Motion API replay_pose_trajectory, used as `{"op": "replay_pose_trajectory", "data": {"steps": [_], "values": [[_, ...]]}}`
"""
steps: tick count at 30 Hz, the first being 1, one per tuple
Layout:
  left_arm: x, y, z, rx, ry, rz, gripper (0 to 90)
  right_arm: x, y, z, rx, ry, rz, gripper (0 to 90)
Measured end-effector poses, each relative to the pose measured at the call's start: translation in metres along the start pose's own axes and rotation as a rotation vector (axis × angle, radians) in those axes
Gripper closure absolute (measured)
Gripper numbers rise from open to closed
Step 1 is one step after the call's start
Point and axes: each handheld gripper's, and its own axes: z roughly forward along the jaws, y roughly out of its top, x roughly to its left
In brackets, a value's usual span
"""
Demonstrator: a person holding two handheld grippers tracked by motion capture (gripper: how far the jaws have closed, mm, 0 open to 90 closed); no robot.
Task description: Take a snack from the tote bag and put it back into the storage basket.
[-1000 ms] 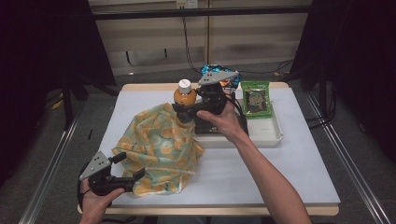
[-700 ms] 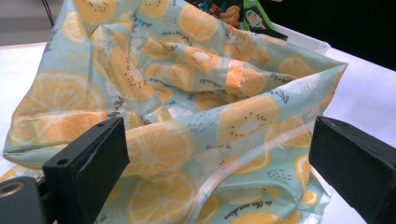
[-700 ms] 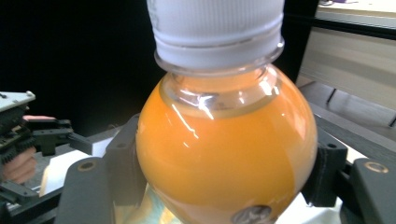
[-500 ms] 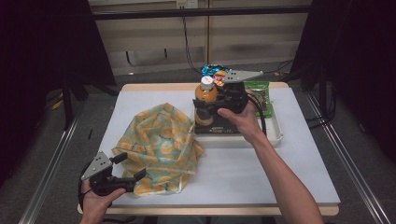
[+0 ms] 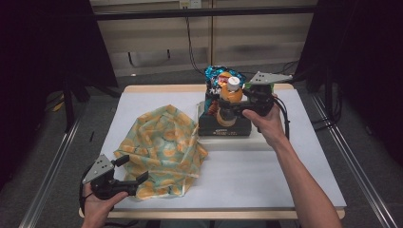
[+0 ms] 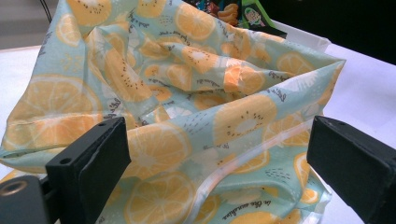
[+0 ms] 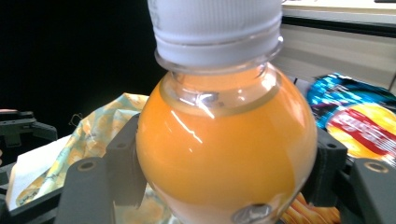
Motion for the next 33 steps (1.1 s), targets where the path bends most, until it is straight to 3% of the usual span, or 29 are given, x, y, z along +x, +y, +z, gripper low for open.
{"op": "replay_pose_trajectory", "data": {"steps": [7,14,20,26,33], "values": [[-0.003,0.001,0.002,0.003,-0.014,0.010,5.8,-0.016,-0.011,-0.021,0.000,-0.040,0.021,30.4],[0.000,0.000,0.002,0.001,0.000,-0.006,6.0,-0.032,-0.019,-0.039,0.020,-0.093,0.027,30.4],[0.000,0.000,0.002,0.010,0.007,-0.004,6.3,-0.047,-0.033,-0.053,0.019,-0.129,0.061,30.4],[0.000,0.000,0.003,0.012,-0.001,-0.003,6.3,-0.058,-0.047,-0.058,0.011,-0.159,0.089,30.3],[0.000,-0.001,0.003,0.013,0.001,-0.003,6.3,-0.071,-0.063,-0.061,0.054,-0.180,0.094,30.3]]}}
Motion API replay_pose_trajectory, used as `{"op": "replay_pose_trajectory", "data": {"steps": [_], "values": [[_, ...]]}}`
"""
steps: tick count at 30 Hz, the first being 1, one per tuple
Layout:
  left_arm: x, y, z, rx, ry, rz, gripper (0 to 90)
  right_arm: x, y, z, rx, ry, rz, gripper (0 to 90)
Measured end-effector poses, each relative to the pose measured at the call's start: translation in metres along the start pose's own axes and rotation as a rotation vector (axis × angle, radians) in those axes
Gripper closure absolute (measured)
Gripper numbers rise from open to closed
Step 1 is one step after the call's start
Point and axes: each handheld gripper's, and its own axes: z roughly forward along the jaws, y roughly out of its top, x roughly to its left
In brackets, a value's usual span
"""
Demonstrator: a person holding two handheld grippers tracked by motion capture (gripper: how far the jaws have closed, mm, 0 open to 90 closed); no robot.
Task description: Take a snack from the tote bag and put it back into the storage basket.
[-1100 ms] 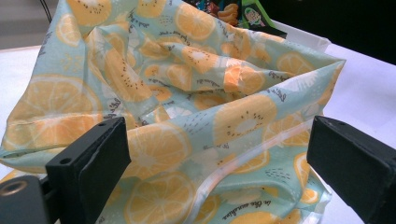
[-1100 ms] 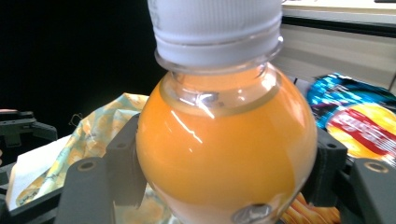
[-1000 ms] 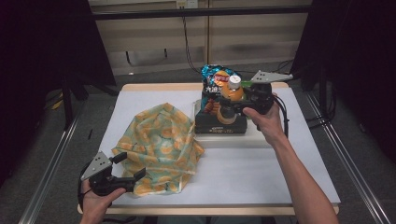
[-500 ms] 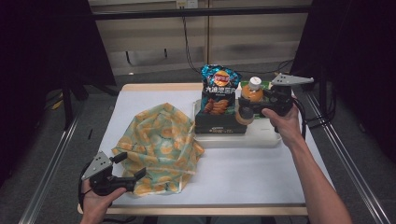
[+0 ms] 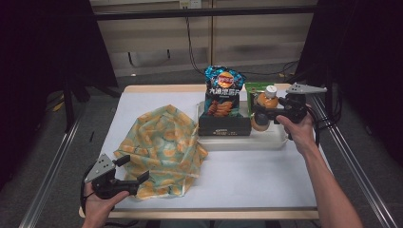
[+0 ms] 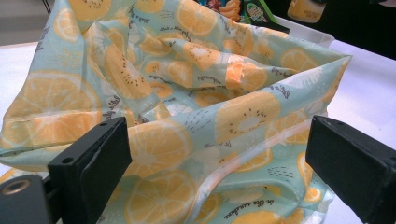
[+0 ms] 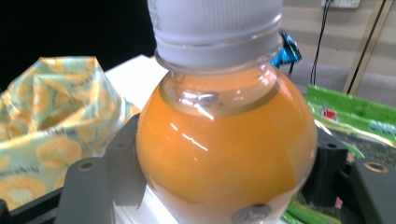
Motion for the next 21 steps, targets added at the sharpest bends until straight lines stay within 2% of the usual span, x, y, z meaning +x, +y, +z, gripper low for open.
{"op": "replay_pose_trajectory", "data": {"steps": [4,9,14,21], "values": [[0.000,0.000,0.000,0.001,0.000,0.004,6.3,-0.006,-0.005,0.001,0.023,-0.013,-0.003,30.3],[0.000,-0.001,0.001,0.009,0.001,0.001,6.3,-0.019,-0.021,0.006,0.056,-0.021,0.010,30.3],[0.000,-0.001,0.001,0.011,0.003,0.006,6.3,-0.023,-0.033,0.010,0.060,-0.047,0.022,30.2],[-0.001,-0.001,0.001,0.016,0.009,0.009,6.4,-0.028,-0.044,0.016,0.084,-0.041,0.025,30.2]]}}
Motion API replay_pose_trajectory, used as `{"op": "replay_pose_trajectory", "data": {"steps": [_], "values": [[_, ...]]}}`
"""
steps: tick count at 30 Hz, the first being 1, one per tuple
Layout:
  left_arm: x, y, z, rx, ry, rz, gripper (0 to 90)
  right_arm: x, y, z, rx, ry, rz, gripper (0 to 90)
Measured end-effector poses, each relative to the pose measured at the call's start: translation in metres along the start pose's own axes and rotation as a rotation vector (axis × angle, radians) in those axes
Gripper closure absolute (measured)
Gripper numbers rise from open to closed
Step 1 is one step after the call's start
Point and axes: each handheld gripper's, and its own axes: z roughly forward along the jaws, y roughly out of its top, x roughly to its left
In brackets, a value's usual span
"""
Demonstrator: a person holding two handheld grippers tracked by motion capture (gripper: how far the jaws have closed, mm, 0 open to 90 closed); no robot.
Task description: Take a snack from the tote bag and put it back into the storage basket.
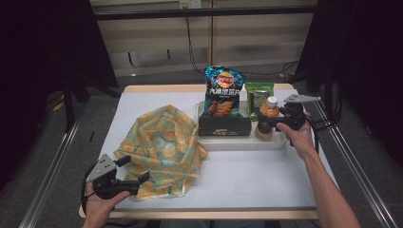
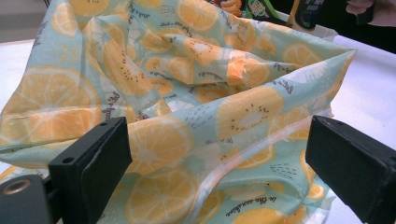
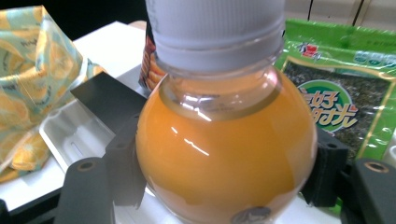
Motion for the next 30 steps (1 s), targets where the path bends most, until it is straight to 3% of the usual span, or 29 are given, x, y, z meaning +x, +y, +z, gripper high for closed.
{"op": "replay_pose_trajectory", "data": {"steps": [12,17,30], "values": [[0.000,0.000,-0.001,-0.003,-0.004,0.003,6.5,0.002,-0.005,0.007,0.011,0.007,-0.035,29.6],[0.000,0.000,-0.002,-0.009,-0.004,0.001,6.4,0.002,-0.006,0.006,0.017,0.010,-0.019,25.1],[-0.001,0.002,-0.004,-0.025,-0.008,0.004,7.1,0.016,-0.012,0.002,0.009,-0.079,0.006,17.5]]}}
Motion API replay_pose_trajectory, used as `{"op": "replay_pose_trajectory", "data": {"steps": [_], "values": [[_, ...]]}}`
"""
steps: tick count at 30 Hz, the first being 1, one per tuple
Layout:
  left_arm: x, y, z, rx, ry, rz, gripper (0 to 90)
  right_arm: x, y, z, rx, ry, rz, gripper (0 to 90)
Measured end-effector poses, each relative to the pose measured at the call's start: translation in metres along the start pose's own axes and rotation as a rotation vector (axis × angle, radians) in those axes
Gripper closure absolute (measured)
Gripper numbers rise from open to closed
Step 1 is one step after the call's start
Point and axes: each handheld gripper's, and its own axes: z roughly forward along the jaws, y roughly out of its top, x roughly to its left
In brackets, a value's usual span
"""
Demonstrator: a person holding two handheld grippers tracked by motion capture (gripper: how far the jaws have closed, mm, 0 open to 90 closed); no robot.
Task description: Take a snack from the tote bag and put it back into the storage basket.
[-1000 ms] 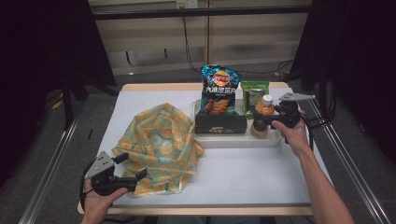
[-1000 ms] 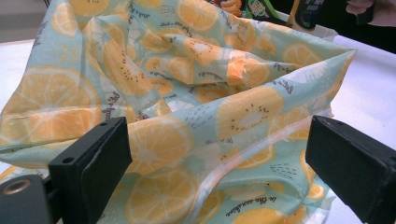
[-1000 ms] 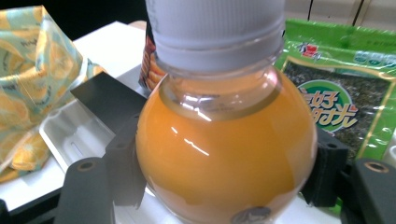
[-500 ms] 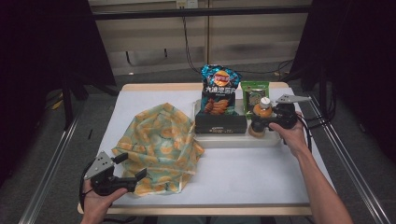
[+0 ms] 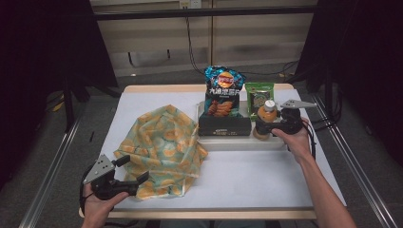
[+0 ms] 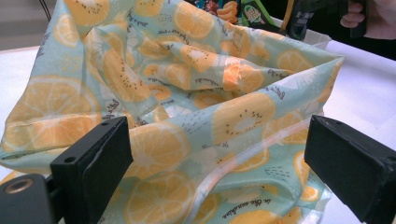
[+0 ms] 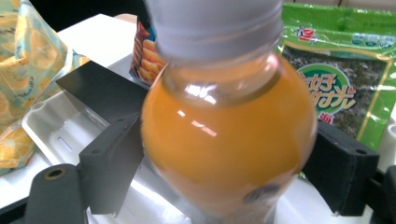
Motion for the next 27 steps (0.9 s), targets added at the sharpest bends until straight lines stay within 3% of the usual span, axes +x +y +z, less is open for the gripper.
{"op": "replay_pose_trajectory", "data": {"steps": [2,3,9,10,13,20,27], "values": [[0.000,0.000,0.000,-0.001,-0.004,0.001,7.1,0.005,-0.002,0.000,0.007,-0.020,-0.002,16.0],[0.000,0.000,0.000,0.001,-0.006,0.000,7.1,0.007,-0.003,0.000,0.014,-0.054,-0.004,15.4],[-0.001,0.000,0.000,0.005,-0.003,0.002,7.1,0.015,-0.003,-0.001,0.000,-0.101,0.036,14.9],[-0.001,0.000,0.000,0.005,0.000,0.004,7.1,0.017,-0.004,0.000,-0.009,-0.136,0.038,15.2],[-0.001,0.000,0.000,0.005,-0.002,0.003,7.1,0.018,-0.006,0.001,-0.001,-0.165,0.040,15.7],[-0.001,0.000,0.001,0.007,-0.005,0.001,7.1,0.022,-0.008,0.003,-0.004,-0.213,0.056,18.1],[-0.001,0.000,0.000,0.011,-0.006,0.007,7.2,0.028,-0.012,0.008,-0.003,-0.256,0.115,22.2]]}}
